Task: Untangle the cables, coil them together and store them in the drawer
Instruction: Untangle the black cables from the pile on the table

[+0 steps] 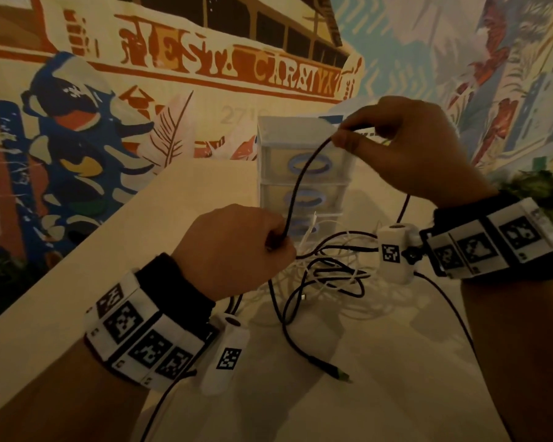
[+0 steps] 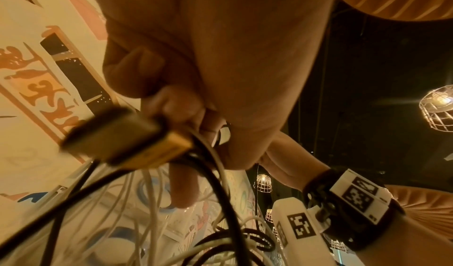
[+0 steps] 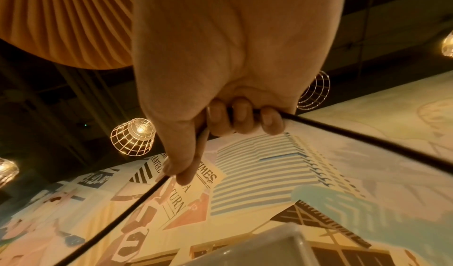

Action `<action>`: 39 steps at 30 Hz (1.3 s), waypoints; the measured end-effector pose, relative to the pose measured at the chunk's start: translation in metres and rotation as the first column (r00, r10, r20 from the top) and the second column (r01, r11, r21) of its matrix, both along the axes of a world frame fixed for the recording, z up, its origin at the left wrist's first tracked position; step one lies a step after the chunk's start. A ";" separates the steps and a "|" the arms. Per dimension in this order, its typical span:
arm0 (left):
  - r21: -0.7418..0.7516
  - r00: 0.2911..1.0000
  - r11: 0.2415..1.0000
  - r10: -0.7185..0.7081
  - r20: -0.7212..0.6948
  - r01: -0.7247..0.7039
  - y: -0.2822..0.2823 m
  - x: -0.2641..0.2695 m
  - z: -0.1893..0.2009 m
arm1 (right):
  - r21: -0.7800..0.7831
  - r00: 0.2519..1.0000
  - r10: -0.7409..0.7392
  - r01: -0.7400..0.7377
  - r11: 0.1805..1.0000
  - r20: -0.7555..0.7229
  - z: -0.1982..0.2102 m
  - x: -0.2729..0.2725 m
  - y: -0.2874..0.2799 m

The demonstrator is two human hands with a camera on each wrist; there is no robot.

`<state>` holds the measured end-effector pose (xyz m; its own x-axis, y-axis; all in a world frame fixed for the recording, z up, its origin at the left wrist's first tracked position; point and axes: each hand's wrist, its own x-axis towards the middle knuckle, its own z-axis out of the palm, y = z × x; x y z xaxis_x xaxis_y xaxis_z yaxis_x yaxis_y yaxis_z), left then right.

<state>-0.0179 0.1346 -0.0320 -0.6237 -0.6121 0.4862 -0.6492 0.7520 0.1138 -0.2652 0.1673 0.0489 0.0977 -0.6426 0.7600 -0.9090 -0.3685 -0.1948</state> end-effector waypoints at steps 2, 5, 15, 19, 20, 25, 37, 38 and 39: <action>-0.010 1.000 1.000 -0.011 -0.005 0.011 0.001 0.000 -0.001 | 0.036 0.998 -0.061 0.061 0.997 -0.020 0.001 -0.008 0.000; -0.031 1.000 0.999 -0.018 0.005 0.018 0.002 0.000 -0.002 | 0.196 0.986 -0.110 0.133 0.972 -0.123 -0.002 -0.006 0.001; -0.066 0.999 0.998 -0.008 0.052 0.011 -0.001 0.000 -0.003 | 0.214 0.969 0.080 -0.029 0.976 -0.234 -0.007 0.036 0.002; -0.083 0.999 0.996 -0.030 -0.016 0.029 -0.008 0.000 -0.005 | 0.216 0.991 0.068 -0.042 0.975 -0.113 0.002 0.023 0.008; -0.075 0.999 0.997 -0.031 -0.022 0.029 -0.009 0.000 -0.005 | 0.214 0.996 0.052 -0.034 0.976 -0.078 0.004 0.017 0.009; -0.021 0.999 0.999 -0.046 0.016 0.046 -0.007 0.001 -0.007 | 0.310 0.996 -0.065 0.082 0.947 -0.063 0.004 -0.003 0.011; 0.001 0.999 0.999 -0.046 0.009 0.046 -0.005 0.000 -0.005 | 0.269 0.960 0.155 -0.090 0.959 -0.234 -0.005 0.047 0.010; 0.000 0.999 0.999 -0.042 0.006 0.042 -0.005 0.000 -0.005 | 0.294 0.970 0.159 -0.101 0.950 -0.182 -0.005 0.047 0.010; 0.002 0.999 0.999 -0.036 0.007 0.036 -0.005 0.000 -0.004 | 0.299 0.978 0.162 -0.117 0.947 -0.130 -0.005 0.045 0.011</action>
